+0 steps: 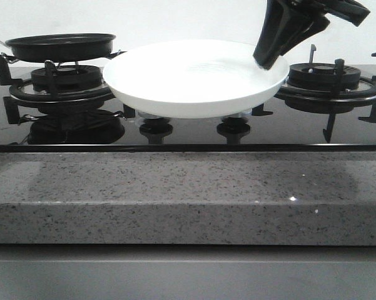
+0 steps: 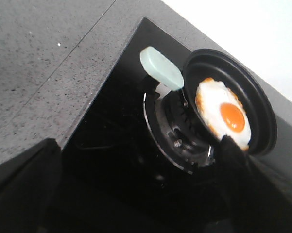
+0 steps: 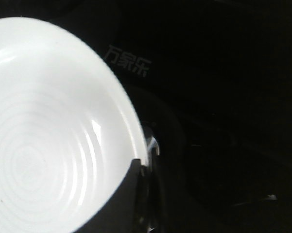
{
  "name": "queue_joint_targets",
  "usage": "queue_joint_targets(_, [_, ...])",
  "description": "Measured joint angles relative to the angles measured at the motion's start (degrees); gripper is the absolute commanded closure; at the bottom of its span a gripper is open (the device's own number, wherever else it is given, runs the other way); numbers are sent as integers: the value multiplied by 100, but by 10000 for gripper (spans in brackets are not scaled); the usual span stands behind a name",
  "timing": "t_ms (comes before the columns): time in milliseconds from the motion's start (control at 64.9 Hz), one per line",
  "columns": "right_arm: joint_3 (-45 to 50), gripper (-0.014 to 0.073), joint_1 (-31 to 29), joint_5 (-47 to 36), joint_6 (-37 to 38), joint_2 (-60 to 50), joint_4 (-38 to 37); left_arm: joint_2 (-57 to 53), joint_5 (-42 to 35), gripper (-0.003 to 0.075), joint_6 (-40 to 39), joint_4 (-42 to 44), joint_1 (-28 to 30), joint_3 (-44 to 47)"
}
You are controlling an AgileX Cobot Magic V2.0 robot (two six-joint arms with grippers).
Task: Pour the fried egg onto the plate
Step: 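Grasp the pale green pan handle with the left gripper and lift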
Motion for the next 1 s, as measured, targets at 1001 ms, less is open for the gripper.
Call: queue_joint_targets(1001, [0,655,0,0,0,0,0,4018,2050,104,2244,-3490,668,-2893])
